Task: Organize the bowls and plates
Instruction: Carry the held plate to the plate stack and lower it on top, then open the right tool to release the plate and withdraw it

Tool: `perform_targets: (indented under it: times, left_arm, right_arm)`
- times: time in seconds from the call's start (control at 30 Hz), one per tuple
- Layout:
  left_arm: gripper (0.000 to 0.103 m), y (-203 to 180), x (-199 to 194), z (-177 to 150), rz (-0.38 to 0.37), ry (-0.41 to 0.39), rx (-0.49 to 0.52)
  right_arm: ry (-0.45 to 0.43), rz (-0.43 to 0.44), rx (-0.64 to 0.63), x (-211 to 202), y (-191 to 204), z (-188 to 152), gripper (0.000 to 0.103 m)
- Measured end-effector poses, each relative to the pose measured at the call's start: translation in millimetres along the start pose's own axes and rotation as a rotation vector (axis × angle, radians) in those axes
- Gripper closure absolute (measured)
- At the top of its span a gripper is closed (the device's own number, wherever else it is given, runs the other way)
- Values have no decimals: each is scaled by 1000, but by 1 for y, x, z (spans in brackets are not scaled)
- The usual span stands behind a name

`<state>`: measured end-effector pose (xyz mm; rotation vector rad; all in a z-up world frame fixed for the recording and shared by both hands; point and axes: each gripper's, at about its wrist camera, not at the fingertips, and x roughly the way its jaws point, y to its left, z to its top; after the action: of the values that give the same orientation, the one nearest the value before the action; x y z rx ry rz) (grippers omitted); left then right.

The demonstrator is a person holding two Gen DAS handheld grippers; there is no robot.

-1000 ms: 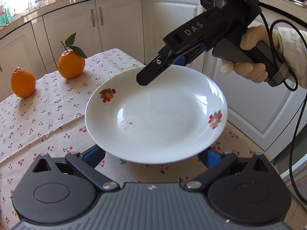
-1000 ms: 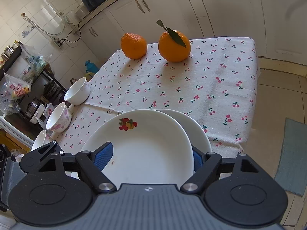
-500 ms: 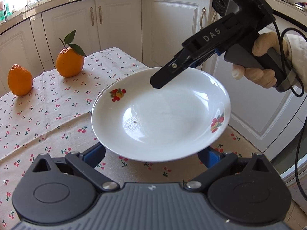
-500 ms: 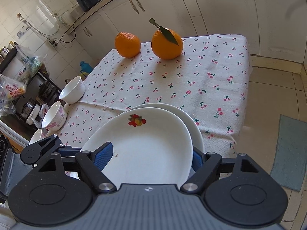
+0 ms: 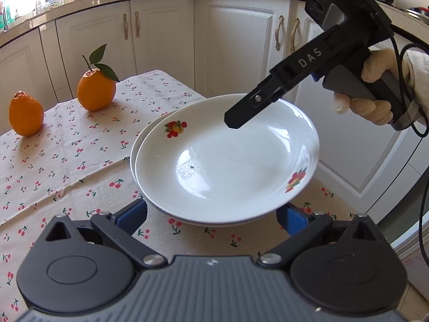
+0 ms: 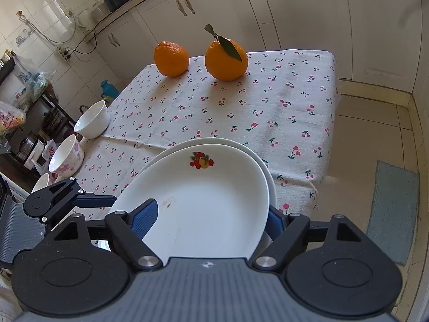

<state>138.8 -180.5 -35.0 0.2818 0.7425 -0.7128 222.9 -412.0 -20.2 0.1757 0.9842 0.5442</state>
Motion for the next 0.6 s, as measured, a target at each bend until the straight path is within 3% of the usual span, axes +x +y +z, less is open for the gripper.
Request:
perform_targets:
  times: [0.6]
  left_arm:
    - [1,-2,-4,-2,1,-22,25]
  right_arm:
    - [28,-106,-38,-8,18,-11,15]
